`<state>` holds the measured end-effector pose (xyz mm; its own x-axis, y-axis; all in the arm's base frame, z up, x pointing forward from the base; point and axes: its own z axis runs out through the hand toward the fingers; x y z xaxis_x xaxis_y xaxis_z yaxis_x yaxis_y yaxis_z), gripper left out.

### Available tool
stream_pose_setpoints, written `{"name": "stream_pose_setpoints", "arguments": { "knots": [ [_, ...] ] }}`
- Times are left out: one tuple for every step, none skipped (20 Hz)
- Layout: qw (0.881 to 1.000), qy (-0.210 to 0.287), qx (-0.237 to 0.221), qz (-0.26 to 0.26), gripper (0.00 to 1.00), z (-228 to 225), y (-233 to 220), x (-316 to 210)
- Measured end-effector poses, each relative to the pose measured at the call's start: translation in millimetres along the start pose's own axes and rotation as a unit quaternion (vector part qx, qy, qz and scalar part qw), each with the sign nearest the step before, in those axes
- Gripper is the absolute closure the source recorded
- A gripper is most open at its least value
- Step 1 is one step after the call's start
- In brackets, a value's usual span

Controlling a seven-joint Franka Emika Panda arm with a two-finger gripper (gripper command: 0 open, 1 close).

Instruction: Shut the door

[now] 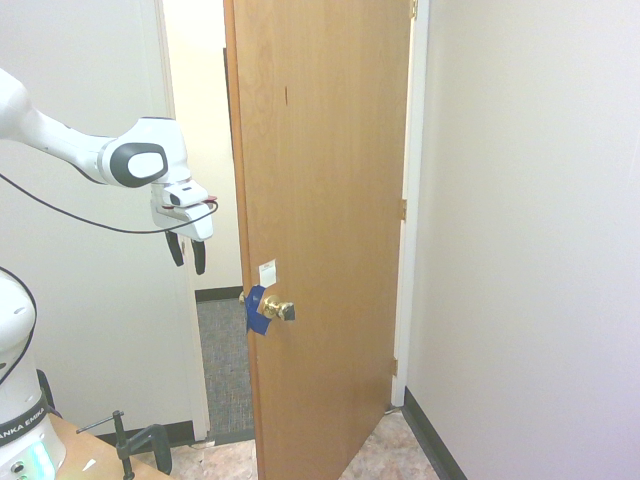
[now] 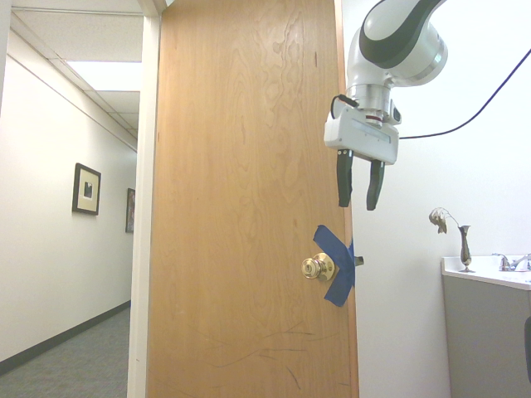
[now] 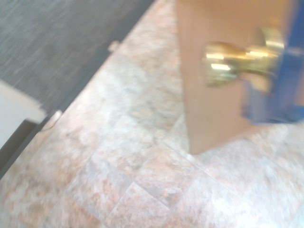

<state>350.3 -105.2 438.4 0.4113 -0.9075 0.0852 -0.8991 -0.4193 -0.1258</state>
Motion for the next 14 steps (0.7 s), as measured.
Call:
{"name": "stream_pose_setpoints", "arguments": {
  "knots": [
    [1.000, -0.001, 0.000, 0.016, 0.00, 1.0, 10.1, 10.0],
    [0.999, -0.001, -0.002, 0.032, 0.00, 1.7, 20.8, 20.1],
    [0.999, 0.000, -0.003, 0.047, 0.00, 1.7, 30.5, 29.1],
    [0.998, 0.001, -0.003, 0.062, 0.00, 1.6, 39.6, 37.1],
    [0.997, 0.001, -0.003, 0.078, 0.00, 1.3, 48.7, 44.6],
    [0.996, 0.001, -0.002, 0.094, 0.00, 1.0, 57.6, 51.6],
    [0.994, 0.000, -0.002, 0.111, 0.00, 1.1, 65.4, 57.7],
    [0.992, -0.001, -0.002, 0.129, 0.00, 2.0, 72.1, 63.3],
    [0.989, -0.002, -0.004, 0.146, 0.00, 3.5, 77.5, 68.0],
    [0.987, -0.001, -0.006, 0.164, 0.00, 4.7, 82.4, 73.4],
    [0.984, 0.001, -0.009, 0.177, 0.00, 6.4, 87.2, 79.2],
    [0.982, 0.006, -0.012, 0.189, 0.00, 8.4, 92.1, 85.3],
    [0.980, 0.013, -0.015, 0.199, 0.00, 10.1, 96.7, 91.8],
    [0.978, 0.019, -0.020, 0.209, 0.00, 11.8, 101.6, 98.3]
  ]
}}
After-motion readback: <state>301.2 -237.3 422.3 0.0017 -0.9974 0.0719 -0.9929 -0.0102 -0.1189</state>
